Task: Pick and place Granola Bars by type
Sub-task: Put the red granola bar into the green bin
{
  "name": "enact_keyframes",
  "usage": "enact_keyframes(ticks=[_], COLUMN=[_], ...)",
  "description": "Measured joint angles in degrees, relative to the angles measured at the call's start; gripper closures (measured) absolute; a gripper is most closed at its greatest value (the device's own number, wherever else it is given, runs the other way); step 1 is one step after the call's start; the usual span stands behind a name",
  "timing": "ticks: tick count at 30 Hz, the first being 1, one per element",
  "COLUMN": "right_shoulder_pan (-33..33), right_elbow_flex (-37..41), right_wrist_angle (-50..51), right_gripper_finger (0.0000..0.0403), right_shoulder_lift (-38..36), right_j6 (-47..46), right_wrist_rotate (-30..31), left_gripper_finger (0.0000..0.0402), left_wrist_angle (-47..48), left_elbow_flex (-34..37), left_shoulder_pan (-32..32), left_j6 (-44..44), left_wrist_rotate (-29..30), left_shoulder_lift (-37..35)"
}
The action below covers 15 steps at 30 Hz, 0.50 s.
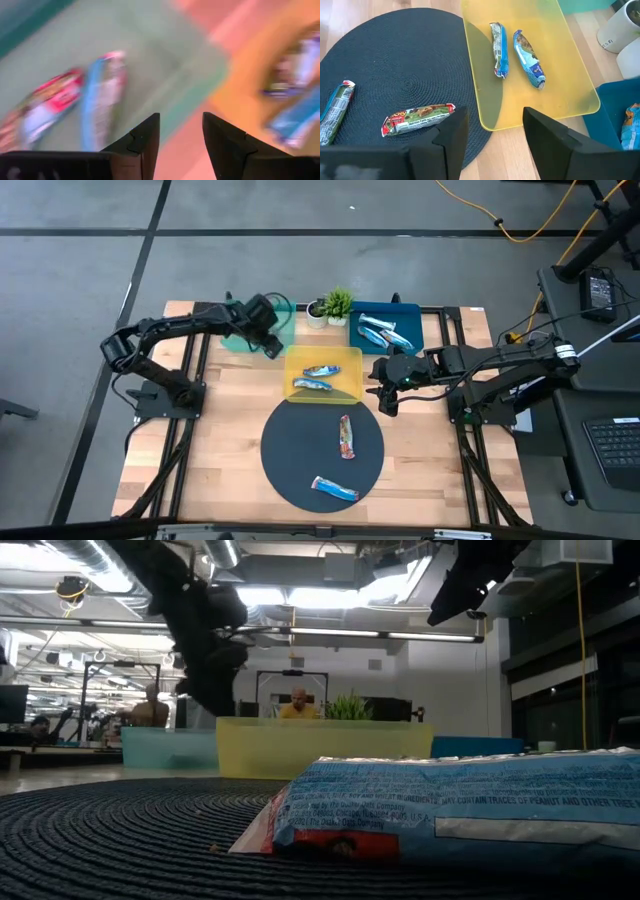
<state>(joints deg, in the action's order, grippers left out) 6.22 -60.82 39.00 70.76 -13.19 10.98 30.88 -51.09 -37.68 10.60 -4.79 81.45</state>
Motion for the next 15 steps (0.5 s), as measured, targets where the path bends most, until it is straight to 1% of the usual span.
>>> enact_keyframes(ticks=[4, 8, 11, 15], right_shoulder_pan=[0.0, 0.0, 0.02, 0.0], right_elbow_flex=[0.0, 0.0, 0.0, 0.0], right_wrist_angle=[0.03, 0.07, 0.09, 0.09], right_gripper_finger=[0.0212, 0.0212, 0.0212, 0.0212], right_shoulder_lift=[0.0, 0.0, 0.0, 0.0], right_j6=[0.0, 0.04, 0.25, -0.86], right_wrist_rotate=[-0.45, -2.25, -3.82, -4.87], left_gripper_finger=[0.0265, 0.0265, 0.0266, 0.0268], left_wrist_angle=[-6.01, -13.52, -17.55, -20.59], left_elbow_flex=[-0.01, -0.04, -0.07, -0.07], left_shoulder_pan=[8.58, 17.83, 24.16, 31.12], left_j6=[2.76, 3.23, 3.23, 3.23], left_wrist_rotate=[-1.56, -3.41, -3.52, -3.15], left_shoulder_lift=[0.0, -0.01, -0.02, -0.02])
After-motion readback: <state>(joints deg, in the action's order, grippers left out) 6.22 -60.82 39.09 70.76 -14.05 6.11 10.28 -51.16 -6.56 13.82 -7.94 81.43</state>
